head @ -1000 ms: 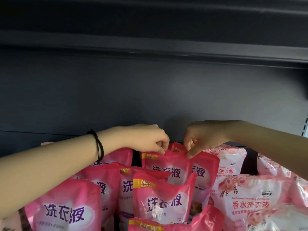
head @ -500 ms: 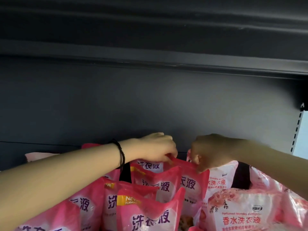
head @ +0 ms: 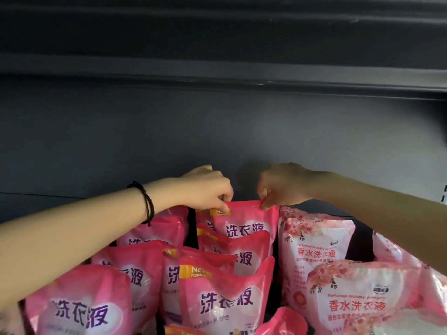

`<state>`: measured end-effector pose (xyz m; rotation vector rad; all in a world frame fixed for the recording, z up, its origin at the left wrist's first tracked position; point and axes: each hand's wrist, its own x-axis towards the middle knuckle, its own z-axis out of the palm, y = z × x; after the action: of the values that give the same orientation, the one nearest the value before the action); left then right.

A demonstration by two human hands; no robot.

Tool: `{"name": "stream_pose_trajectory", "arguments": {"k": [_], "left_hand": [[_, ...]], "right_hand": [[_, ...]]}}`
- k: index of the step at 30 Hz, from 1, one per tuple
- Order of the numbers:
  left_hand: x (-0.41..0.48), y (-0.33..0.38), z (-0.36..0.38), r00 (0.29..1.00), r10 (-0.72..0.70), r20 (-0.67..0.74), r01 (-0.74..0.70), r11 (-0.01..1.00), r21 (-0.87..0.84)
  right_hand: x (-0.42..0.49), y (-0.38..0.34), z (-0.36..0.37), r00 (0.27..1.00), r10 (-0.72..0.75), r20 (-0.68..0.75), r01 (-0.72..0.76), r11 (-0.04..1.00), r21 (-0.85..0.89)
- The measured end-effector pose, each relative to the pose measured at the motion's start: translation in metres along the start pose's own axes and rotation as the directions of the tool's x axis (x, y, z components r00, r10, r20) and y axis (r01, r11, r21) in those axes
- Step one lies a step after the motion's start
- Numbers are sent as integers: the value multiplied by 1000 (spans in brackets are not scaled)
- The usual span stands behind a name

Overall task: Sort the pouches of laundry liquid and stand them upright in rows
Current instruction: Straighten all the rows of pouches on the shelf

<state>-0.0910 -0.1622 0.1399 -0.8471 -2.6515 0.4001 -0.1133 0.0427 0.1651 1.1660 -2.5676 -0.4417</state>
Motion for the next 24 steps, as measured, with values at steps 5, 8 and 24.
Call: {"name": "stream_pose_trajectory", "arguments": {"k": [5, 8, 24], "left_hand": [[-11, -4, 1, 995, -59, 83, 59, 998, -3], [-16, -7, -10, 995, -62, 81, 62, 998, 12], [-41, 0, -75, 749, -591, -299, -61, 388, -920]], "right_hand": [[17, -8, -4, 998, 6, 56, -8, 999, 31], [21, -11, -18, 997, 18, 79, -16, 1000, -23], [-16, -21, -66, 728, 630, -271, 126, 265, 956]]}}
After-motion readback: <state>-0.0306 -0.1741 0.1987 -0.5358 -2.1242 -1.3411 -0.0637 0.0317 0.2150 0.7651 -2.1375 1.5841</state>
